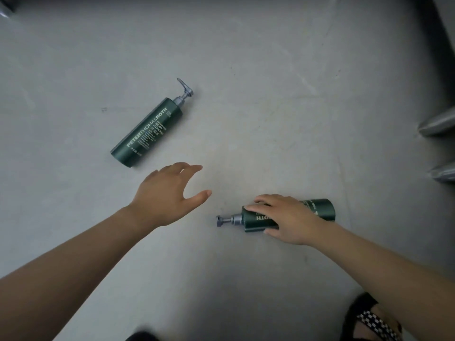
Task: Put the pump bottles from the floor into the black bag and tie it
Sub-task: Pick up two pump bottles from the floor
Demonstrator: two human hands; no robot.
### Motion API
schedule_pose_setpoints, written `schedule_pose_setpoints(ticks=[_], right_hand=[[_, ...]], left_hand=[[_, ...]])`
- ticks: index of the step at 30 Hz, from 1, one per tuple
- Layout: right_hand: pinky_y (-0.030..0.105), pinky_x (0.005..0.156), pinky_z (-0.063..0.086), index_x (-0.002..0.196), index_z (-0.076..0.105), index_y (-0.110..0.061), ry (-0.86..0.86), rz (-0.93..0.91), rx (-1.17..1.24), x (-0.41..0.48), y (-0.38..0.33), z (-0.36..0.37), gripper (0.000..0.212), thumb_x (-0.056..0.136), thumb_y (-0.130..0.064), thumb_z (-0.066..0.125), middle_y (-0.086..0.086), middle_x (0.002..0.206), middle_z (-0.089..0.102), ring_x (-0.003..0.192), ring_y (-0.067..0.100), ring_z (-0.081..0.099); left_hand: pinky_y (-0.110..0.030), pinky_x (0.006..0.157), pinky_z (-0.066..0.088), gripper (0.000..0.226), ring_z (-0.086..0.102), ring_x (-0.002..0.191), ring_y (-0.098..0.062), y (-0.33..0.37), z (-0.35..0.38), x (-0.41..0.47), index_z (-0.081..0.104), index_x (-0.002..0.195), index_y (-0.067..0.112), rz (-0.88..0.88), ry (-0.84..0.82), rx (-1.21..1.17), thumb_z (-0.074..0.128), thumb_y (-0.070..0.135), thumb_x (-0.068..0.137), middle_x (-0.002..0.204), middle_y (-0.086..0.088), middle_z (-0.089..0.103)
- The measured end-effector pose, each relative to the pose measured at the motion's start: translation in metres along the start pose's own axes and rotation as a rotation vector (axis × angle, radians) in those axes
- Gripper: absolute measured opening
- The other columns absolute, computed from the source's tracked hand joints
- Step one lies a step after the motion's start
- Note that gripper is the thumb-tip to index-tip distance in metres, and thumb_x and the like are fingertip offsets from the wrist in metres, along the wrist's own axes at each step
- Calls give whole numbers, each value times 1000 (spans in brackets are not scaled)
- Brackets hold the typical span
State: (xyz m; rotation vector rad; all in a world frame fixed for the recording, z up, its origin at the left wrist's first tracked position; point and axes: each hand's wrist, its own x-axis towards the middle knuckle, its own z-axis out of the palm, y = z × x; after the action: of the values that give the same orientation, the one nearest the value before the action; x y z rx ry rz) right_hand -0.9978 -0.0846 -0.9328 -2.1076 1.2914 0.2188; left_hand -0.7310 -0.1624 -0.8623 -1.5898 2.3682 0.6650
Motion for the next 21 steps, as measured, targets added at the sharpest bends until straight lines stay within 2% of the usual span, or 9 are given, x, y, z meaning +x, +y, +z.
schedule_pose_setpoints(ticks=[3,10,13,15,17,19,21], right_hand=[[33,93,39,143,29,-36,75,35,29,5,3,0,64,87,-37,59,-6,144,38,122,17,43],[38,92,45,143,31,-30,325,306,231,31,-4,-8,64,86,-35,60,-1,139,43,119,21,48],[39,92,45,143,30,-29,432,358,340,42,-5,-11,66,85,-33,62,1,135,46,116,22,49],[39,90,46,145,28,-29,435,332,331,44,-5,-11,68,86,-34,61,1,135,44,114,23,50],[38,89,47,147,23,-31,371,291,220,40,-4,-8,70,87,-38,58,2,140,37,115,25,49],[38,88,47,147,15,-35,315,290,129,35,-3,-3,72,88,-41,56,3,143,33,115,26,47],[38,87,48,147,10,-38,302,296,137,34,-1,1,74,89,-39,55,5,140,34,111,26,47]], left_hand=[[-33,98,41,66,51,120,-18,-2,0,2,37,139,33,14,24,-3,36,67,83,142,6,46],[-34,99,41,65,48,124,-15,-12,-4,-8,38,139,35,-17,80,-43,36,68,83,142,8,46],[-34,100,40,66,50,121,-14,-19,-4,-7,36,139,36,-27,88,-42,33,70,83,143,9,44],[-34,101,40,66,49,123,-14,-22,-5,-7,35,140,36,-42,84,-45,33,69,83,144,9,43],[-32,100,39,65,48,123,-14,-25,-7,-8,36,140,35,-58,88,-71,36,68,83,145,9,42],[-31,96,39,64,52,118,-14,-26,-9,-7,37,139,35,-67,102,-99,38,67,84,144,9,43],[-31,94,40,64,55,113,-14,-27,-9,-5,38,139,35,-66,109,-106,38,67,84,143,9,43]])
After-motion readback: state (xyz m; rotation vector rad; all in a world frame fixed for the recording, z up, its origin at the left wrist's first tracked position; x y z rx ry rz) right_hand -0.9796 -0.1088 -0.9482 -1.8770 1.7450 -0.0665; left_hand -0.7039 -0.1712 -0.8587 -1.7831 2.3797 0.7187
